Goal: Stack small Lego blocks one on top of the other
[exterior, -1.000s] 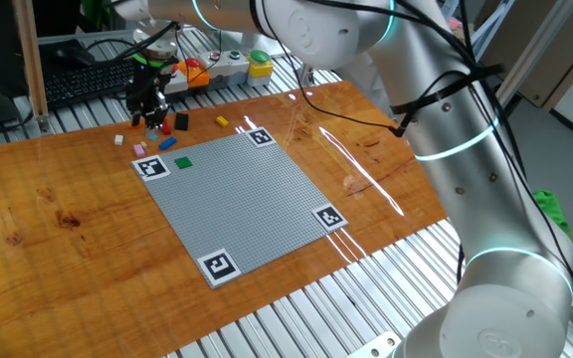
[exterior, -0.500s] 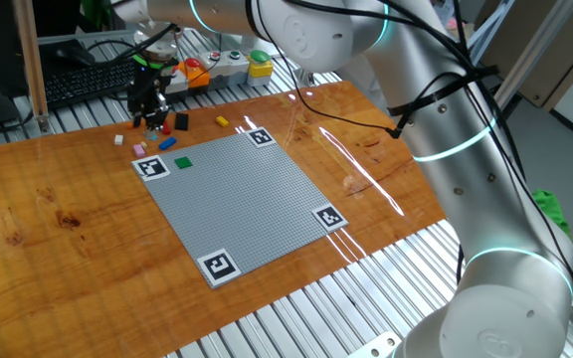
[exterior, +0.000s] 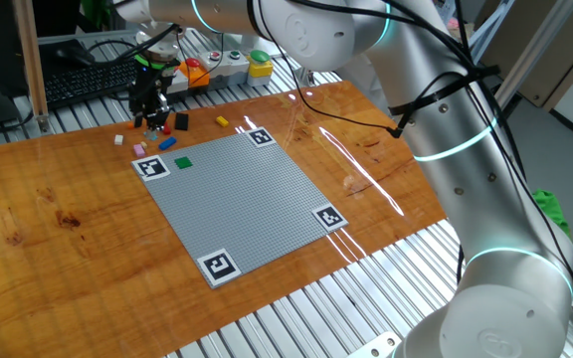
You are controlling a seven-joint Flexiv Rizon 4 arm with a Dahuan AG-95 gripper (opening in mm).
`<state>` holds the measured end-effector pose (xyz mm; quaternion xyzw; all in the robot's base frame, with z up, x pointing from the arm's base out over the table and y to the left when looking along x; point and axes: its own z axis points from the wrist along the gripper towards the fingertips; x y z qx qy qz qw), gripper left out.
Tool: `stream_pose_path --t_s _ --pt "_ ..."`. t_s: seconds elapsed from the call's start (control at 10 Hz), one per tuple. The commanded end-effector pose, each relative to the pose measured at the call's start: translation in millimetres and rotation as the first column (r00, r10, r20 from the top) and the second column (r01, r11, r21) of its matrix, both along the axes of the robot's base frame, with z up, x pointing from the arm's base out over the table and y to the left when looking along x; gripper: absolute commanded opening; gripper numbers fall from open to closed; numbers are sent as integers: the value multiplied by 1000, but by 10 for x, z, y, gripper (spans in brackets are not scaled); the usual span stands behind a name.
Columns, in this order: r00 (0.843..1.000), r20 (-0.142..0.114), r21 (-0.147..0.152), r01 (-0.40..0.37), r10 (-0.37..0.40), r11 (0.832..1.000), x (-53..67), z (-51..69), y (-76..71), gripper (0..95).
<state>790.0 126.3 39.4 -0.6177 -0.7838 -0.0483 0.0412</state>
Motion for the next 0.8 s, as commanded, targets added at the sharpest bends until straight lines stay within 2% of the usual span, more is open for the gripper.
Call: stream_pose_path --t_s 0.1,0.6,0.8 --pt "1000 -2 -1 -1 1 1000 0 1 -2 380" --pt "1000 4 4 12 -12 1000 1 9 -9 380" --pt "999 18 14 36 -36 999 2 15 -13 380"
